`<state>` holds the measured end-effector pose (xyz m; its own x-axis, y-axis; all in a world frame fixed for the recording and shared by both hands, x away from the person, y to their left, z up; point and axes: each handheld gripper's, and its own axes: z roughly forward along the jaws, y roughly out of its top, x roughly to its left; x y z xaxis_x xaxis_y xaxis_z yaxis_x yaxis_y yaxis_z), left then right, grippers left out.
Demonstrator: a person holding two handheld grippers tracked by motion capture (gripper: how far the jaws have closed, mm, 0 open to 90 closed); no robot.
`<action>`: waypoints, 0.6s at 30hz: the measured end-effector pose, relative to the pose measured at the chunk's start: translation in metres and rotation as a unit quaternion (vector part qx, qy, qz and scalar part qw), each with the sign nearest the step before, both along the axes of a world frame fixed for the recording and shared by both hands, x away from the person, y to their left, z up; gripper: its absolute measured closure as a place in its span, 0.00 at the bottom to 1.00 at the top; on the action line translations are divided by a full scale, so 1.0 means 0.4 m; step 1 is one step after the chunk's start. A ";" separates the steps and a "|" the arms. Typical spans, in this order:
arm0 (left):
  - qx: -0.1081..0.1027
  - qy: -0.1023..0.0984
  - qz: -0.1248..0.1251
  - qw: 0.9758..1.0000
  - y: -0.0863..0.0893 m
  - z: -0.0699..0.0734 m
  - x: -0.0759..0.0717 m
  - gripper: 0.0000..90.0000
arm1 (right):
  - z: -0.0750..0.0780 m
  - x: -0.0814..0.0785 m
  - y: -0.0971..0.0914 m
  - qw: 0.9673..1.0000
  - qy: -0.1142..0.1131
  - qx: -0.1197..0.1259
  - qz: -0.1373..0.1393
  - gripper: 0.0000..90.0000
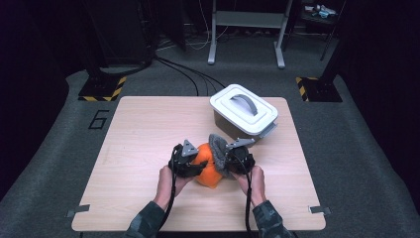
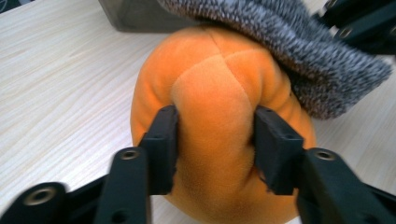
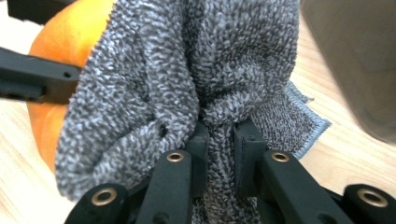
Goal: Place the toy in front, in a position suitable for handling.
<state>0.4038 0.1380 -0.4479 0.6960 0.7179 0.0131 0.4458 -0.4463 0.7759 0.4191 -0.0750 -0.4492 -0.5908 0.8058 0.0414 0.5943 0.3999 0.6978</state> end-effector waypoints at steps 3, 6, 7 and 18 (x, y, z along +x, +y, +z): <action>0.001 0.004 0.003 1.000 0.010 0.000 0.002 0.67 | 0.017 -0.018 -0.010 1.000 -0.012 -0.009 0.001 0.88; -0.005 0.002 0.007 1.000 0.022 -0.006 0.004 0.69 | 0.030 -0.042 -0.031 1.000 -0.020 -0.013 -0.002 0.88; -0.009 0.004 0.009 1.000 0.025 -0.008 0.005 0.69 | 0.031 -0.051 -0.039 1.000 -0.020 -0.017 0.000 0.87; -0.025 0.003 0.017 1.000 0.047 -0.015 0.004 0.71 | -0.022 -0.114 -0.186 0.998 0.009 -0.051 -0.046 0.86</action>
<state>0.4053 0.1566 -0.4540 0.6717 0.7403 -0.0281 0.4643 -0.3912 0.7946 0.3734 -0.1496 -0.4579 -0.5143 0.8570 -0.0327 0.6438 0.4110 0.6454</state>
